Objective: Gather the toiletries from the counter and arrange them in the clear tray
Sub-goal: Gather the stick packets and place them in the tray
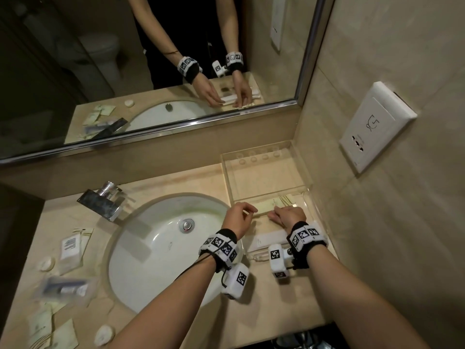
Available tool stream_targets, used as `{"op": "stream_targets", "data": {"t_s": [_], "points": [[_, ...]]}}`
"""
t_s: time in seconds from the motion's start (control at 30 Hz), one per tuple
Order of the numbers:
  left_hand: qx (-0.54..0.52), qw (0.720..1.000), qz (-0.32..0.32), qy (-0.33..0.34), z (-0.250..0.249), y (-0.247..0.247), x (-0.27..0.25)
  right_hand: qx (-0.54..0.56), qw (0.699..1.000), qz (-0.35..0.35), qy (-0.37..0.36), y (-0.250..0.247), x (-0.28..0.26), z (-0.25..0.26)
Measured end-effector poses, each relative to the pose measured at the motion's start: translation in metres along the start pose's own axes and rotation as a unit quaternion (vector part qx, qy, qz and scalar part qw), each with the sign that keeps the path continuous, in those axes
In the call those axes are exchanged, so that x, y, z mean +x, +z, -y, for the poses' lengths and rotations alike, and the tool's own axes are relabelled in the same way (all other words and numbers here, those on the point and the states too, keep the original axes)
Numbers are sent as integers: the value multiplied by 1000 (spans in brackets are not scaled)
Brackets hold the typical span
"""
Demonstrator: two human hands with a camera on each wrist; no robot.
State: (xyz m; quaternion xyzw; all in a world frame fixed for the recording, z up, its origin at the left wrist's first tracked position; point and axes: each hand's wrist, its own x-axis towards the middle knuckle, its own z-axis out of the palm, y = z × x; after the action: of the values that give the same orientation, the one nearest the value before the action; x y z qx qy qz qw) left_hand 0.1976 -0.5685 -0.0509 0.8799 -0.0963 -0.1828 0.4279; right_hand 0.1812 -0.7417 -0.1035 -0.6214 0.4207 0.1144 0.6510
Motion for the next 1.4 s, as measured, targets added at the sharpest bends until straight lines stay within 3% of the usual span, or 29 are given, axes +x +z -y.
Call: {"op": "stream_targets", "data": {"t_s": [0.13, 0.27, 0.43, 0.63, 0.77, 0.87, 1.03, 1.4], "points": [[103, 992, 46, 47, 12, 7, 2, -80, 995, -36, 48, 4, -6, 9], [178, 977, 93, 68, 17, 16, 4, -178, 970, -157, -54, -8, -16, 15], [244, 958, 146, 42, 25, 24, 4, -260, 955, -125, -75, -10, -12, 16], [189, 972, 141, 15, 16, 12, 3, -255, 957, -116, -72, -13, -21, 20], [81, 994, 78, -5, 7, -20, -8, -181, 964, -123, -151, -6, -43, 26], [-28, 999, 15, -38, 14, -54, -25, -116, 973, -59, -192, 22, -74, 31], [-156, 978, -78, -118, 51, -112, -68, -80, 975, 111, -173, 98, -114, 37], [-214, 896, -287, -264, 168, -232, -210, -260, 878, 352, -195, 294, -204, 13]]}}
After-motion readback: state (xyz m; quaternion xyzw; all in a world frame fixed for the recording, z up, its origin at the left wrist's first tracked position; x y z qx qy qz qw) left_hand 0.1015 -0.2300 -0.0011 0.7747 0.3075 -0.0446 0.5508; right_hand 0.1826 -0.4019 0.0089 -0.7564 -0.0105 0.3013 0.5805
